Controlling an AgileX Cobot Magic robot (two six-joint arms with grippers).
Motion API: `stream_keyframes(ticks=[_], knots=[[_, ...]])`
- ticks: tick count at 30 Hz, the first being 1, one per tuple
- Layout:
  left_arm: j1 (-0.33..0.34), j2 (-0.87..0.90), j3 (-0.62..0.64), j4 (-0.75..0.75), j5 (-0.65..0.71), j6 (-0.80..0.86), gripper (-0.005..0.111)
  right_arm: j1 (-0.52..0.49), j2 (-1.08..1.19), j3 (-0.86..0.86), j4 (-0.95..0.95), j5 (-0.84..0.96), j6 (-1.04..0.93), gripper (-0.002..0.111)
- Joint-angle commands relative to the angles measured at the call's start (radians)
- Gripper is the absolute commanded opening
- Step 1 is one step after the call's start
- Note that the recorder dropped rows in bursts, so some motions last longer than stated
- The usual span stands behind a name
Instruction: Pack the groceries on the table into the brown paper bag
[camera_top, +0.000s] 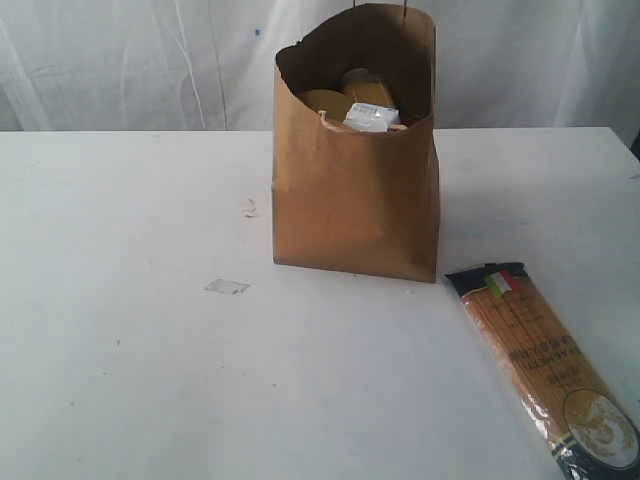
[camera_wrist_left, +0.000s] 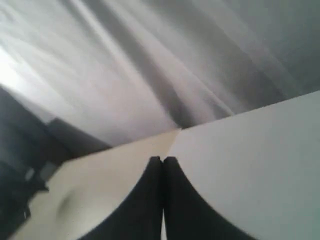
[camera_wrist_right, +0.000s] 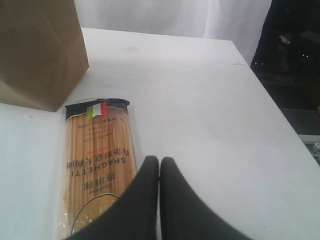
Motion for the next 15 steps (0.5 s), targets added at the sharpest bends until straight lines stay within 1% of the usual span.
stream_keyframes(ticks=[1,2,3,4,5,6,7,8,9,10,11,12,13,14,15], knots=[[0.258,-0.024,0.254,-0.036,0.0,-0.498,0.0,-0.005,-0.002,0.001,-0.004,-0.015,-0.008,0.0],[0.306,-0.028,0.291,-0.038,-0.019,-0.593,0.0,-0.005,-0.002,0.001,-0.004,-0.015,-0.008,0.0],[0.347,-0.037,0.322,-0.042,-0.054,-0.649,0.0,-0.005,-0.002,0.001,-0.004,-0.015,-0.008,0.0],[0.373,-0.052,0.341,-0.047,-0.085,-0.667,0.0,-0.005,-0.002,0.001,-0.004,-0.015,-0.008,0.0],[0.408,-0.104,0.37,-0.097,-0.133,-0.674,0.0,-0.005,-0.002,0.001,-0.004,-0.015,-0.008,0.0],[0.411,-0.17,0.373,-0.191,-0.126,-0.639,0.0,-0.005,-0.002,0.001,-0.004,-0.015,-0.003,0.0],[0.411,-0.214,0.373,-0.217,-0.124,-0.607,0.0,-0.005,-0.002,0.001,-0.004,-0.015,0.009,0.0],[0.411,-0.301,0.373,-0.234,-0.119,-0.554,0.0,-0.005,-0.002,0.001,-0.004,-0.015,0.011,0.0],[0.411,-0.353,0.373,-0.234,-0.119,-0.544,0.0,-0.005,-0.002,0.001,-0.004,-0.015,0.011,0.0],[0.411,-0.461,0.371,-0.234,-0.116,-0.542,0.0,-0.005,-0.002,0.001,-0.004,-0.015,0.014,0.0],[0.411,-0.515,0.371,-0.236,-0.129,-0.544,0.0,-0.005,-0.002,0.001,-0.004,-0.015,0.014,0.0],[0.411,-0.611,0.371,-0.249,-0.147,-0.552,0.0,-0.005,-0.002,0.001,-0.004,-0.015,0.014,0.0],[0.411,-0.664,0.371,-0.251,-0.149,-0.552,0.0,-0.005,-0.002,0.001,-0.004,-0.015,0.014,0.0],[0.411,-0.753,0.371,-0.242,-0.143,-0.549,0.0,-0.005,-0.002,0.001,-0.004,-0.015,0.014,0.0],[0.411,-0.826,0.371,-0.227,-0.128,-0.499,0.0,-0.005,-0.002,0.001,-0.004,-0.015,0.014,0.0]])
